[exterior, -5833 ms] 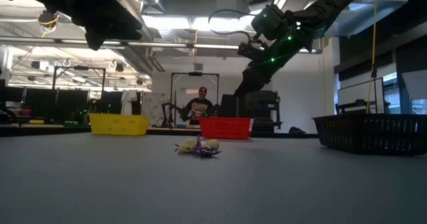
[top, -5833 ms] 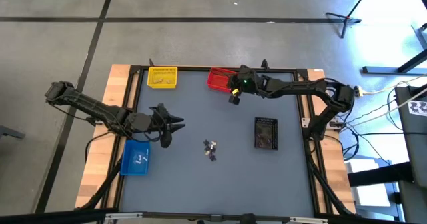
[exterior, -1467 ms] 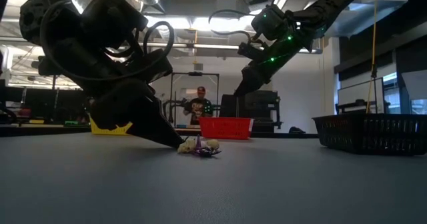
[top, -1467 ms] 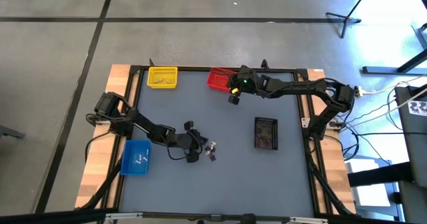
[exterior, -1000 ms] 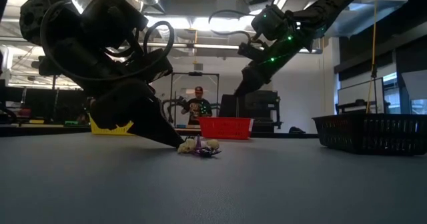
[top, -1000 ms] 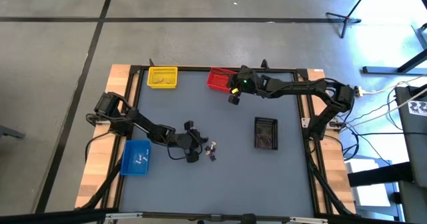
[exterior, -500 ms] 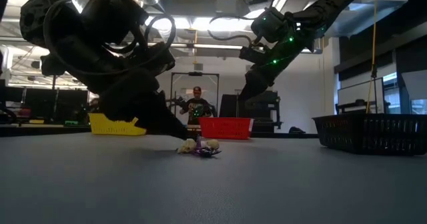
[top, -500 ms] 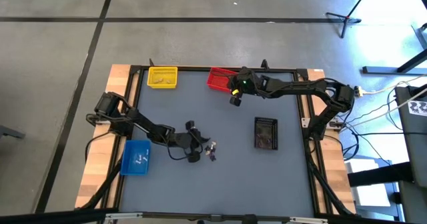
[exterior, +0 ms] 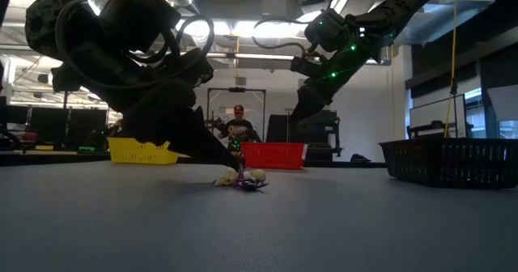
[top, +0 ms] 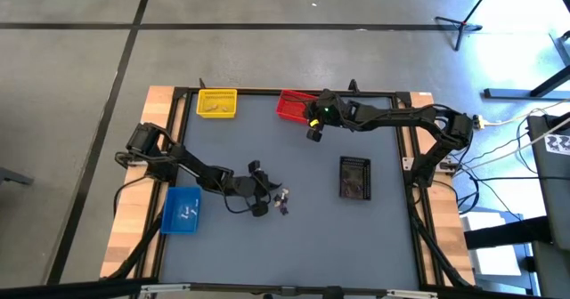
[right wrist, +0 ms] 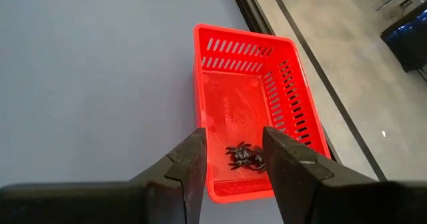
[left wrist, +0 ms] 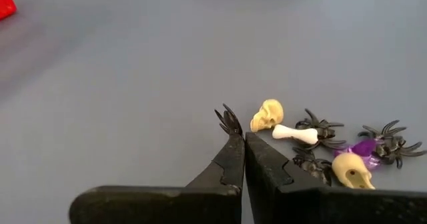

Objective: Sort Halloween decoration
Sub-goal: Put the black spider toy into the red bin

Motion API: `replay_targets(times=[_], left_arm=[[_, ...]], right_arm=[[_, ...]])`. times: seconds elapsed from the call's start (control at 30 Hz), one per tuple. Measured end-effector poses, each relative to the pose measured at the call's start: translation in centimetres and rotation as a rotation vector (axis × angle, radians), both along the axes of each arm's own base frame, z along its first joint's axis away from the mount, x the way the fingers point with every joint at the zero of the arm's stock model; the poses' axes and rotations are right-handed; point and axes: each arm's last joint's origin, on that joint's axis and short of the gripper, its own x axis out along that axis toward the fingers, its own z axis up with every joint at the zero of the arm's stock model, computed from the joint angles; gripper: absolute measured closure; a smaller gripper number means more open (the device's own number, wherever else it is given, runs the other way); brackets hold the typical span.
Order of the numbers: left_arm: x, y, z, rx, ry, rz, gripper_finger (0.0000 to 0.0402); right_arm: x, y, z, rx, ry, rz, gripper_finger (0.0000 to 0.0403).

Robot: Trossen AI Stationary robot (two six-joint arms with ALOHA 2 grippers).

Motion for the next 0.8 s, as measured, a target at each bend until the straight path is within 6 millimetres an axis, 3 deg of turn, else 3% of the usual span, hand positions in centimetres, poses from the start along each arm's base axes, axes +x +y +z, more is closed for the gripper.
replay_targets(times=[0.23, 0.53, 0.8], left_arm=[[0.4, 0.5, 0.4, -0.002, -0.056, 0.041, 0.0401], [0.9, 2.7, 0.7, -0.065, -0.1, 0.109, 0.0401], [1.4, 5.3, 1.4, -0.091, -0.171, 0.148, 0.0401]], right_arm=[[-0.1, 0.1, 0.4, -0.004, -0.01, 0.0, 0.0258], [-1.6, 0.8, 3.2, -0.012, -0.043, 0.003, 0.0258], [-1.4, 4.0, 4.5, 0.071, -0.089, 0.134, 0.0259]])
